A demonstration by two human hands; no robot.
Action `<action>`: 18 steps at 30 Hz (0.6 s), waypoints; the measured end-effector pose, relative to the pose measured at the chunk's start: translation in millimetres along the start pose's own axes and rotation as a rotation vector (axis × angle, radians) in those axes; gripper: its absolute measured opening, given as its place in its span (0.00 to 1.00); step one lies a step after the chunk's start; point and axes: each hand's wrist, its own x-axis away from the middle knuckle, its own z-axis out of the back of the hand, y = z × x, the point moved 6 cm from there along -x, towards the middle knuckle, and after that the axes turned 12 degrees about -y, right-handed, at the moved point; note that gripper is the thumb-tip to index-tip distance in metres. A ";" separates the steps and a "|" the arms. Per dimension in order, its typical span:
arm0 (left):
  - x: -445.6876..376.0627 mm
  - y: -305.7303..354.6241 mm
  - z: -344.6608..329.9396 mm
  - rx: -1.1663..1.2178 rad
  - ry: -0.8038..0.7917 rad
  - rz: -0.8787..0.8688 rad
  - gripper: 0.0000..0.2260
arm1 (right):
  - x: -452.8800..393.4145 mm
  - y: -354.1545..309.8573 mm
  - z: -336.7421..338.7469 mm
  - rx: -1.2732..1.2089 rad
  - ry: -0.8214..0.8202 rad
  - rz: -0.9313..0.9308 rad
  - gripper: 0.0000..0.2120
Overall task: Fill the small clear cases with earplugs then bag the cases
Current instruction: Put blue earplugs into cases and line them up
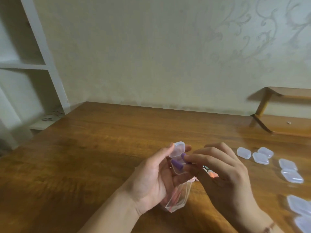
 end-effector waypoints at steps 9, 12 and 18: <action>0.5 -1.0 -1.7 -0.044 -0.075 0.036 0.22 | -0.8 6.8 -6.7 0.018 -0.133 -0.035 0.09; 0.5 -1.9 0.7 -0.041 -0.069 0.046 0.23 | -1.6 10.6 -7.3 -0.016 -0.176 -0.067 0.08; 0.6 -3.3 0.0 -0.030 -0.107 0.062 0.21 | -2.3 12.5 -6.5 0.011 -0.305 -0.061 0.08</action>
